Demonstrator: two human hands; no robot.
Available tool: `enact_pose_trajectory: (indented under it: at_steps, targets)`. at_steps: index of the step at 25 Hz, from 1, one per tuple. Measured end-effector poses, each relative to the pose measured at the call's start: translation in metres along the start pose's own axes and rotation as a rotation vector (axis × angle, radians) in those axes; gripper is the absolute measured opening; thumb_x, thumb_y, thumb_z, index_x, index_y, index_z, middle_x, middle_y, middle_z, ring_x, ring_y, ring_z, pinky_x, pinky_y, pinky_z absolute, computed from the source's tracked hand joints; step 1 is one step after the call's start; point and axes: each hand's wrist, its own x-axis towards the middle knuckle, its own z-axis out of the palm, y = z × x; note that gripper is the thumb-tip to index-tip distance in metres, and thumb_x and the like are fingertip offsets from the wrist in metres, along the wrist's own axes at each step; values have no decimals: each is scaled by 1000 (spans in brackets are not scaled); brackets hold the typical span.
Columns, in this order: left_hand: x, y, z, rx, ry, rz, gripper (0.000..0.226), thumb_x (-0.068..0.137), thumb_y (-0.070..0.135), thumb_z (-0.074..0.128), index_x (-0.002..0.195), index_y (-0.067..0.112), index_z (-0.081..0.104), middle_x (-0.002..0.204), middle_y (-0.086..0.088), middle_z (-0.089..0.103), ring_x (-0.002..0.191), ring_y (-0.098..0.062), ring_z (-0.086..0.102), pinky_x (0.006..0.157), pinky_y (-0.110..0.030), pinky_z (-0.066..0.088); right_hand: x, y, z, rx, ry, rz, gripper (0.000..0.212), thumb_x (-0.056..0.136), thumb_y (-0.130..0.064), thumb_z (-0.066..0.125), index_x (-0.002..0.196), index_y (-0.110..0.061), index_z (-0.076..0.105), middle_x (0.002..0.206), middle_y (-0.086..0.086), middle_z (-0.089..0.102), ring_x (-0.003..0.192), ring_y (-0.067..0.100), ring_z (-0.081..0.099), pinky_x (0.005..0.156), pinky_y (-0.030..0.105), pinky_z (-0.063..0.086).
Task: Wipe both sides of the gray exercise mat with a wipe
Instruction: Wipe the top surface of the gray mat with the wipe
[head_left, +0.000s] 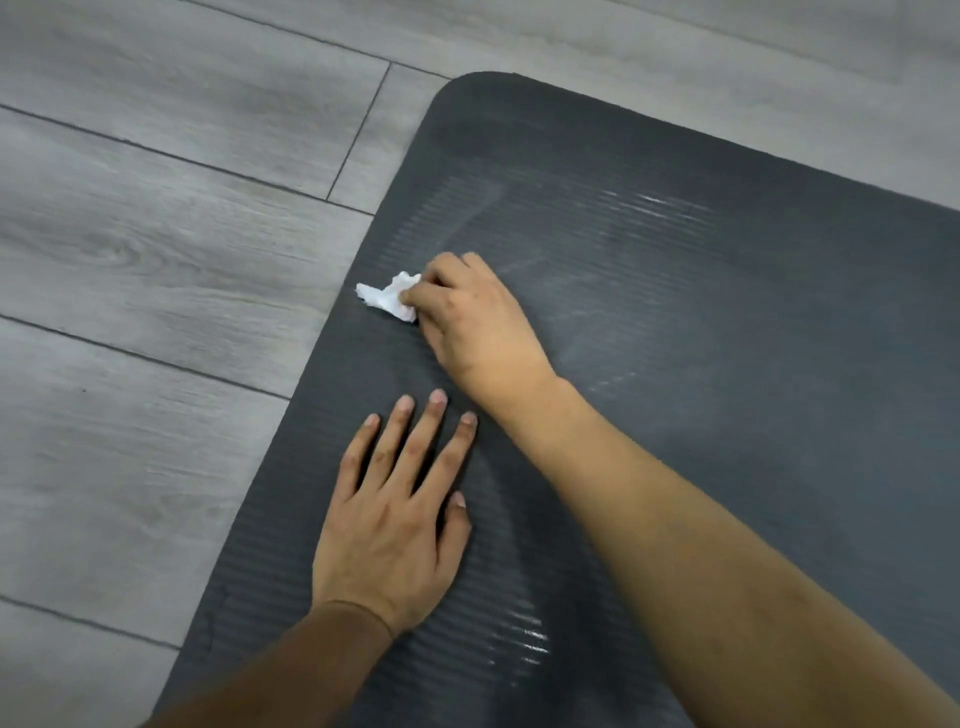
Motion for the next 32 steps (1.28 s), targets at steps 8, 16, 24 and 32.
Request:
enact_pose_trajectory:
  at_steps: [8, 16, 24, 32]
  targets:
    - [-1, 5, 4, -38, 98, 19, 61, 97, 34, 37, 157, 21, 37, 165, -7, 31, 152, -30, 28, 124, -51, 21, -154, 126, -106, -170, 505, 1015, 26, 83, -16, 50, 98, -14, 71, 102, 12, 61, 93, 32, 59, 83, 34, 43]
    - [-5, 12, 0, -4, 65, 8, 61, 99, 38, 30, 158, 22, 34, 165, -11, 30, 151, -35, 27, 124, -49, 15, -179, 69, -94, -119, 89, 277, 13, 78, 0, 58, 86, -8, 66, 89, 15, 60, 80, 37, 55, 73, 38, 39]
    - [33, 17, -54, 173, -663, -72, 88, 96, 70, 34, 156, 38, -22, 167, -1, -25, 157, -26, -9, 127, -50, 9, -212, 126, -144, -85, 249, 930, 24, 84, -4, 49, 99, -7, 67, 107, 19, 59, 100, 38, 55, 86, 39, 40]
    - [42, 11, -60, 162, -826, -65, 152, 38, 98, 65, 126, 55, -51, 141, 11, -56, 154, -28, -24, 123, -59, 16, -219, 131, -135, -173, 133, 452, 18, 78, -1, 54, 90, -6, 66, 95, 19, 60, 87, 40, 56, 78, 43, 43]
